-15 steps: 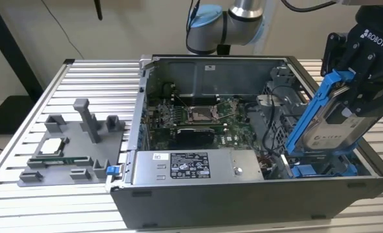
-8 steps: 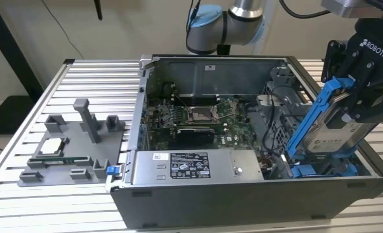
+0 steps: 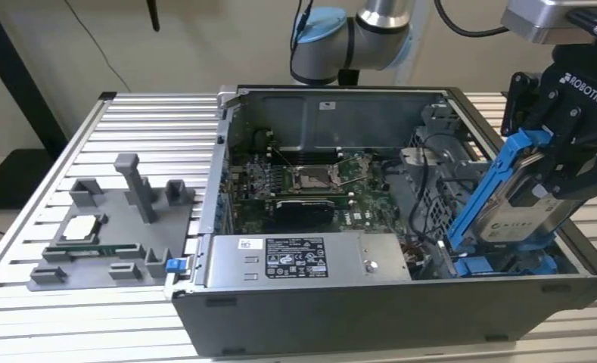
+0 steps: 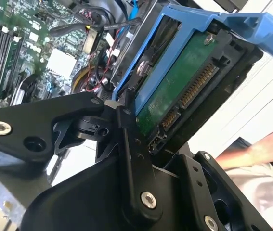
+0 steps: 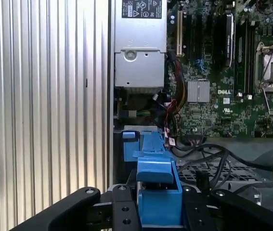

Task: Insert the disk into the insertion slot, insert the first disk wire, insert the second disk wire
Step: 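Insert the disk into the insertion slot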

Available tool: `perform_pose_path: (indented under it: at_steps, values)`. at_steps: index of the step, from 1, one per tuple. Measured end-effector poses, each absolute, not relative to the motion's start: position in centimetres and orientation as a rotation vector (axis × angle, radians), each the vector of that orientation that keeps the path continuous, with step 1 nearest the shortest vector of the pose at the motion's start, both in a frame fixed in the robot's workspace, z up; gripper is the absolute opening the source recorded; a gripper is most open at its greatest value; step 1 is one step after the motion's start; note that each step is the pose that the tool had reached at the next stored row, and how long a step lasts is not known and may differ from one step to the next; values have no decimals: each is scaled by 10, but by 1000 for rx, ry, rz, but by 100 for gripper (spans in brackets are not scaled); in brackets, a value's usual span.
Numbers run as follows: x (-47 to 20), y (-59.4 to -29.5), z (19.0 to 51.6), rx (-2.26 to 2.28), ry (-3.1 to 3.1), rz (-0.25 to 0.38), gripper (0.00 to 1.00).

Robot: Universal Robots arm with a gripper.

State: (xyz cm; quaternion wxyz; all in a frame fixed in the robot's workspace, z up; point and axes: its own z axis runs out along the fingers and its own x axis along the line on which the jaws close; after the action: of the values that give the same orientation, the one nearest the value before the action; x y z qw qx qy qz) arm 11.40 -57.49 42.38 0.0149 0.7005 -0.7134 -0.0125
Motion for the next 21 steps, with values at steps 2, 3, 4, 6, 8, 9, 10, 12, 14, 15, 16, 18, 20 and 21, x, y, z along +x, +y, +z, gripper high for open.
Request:
perform_pose_path:
  at_steps: [2,3,4,6,8,9,10,12,14,15,16,18,20,21]
  values:
    - [115,-575,422,2180,-2220,-39,0]
    - [115,-575,421,2180,-2220,-39,0]
    - [116,-575,420,2180,-2220,-39,0]
    - [116,-575,418,2180,-2220,-39,0]
    - [116,-575,416,2180,-2220,-39,0]
    - [116,-575,415,2180,-2221,-39,0]
    - [116,-575,415,2179,-2221,-39,0]
    - [116,-574,413,2179,-2222,-39,0]
    - [116,-573,412,2177,-2224,-39,0]
    - [116,-573,411,2176,-2225,-39,0]
    - [116,-572,411,2175,-2226,-39,0]
    - [116,-571,410,2174,-2227,-40,0]
    - [117,-571,408,2174,-2228,-41,0]
    - [117,-571,408,2173,-2228,-41,0]
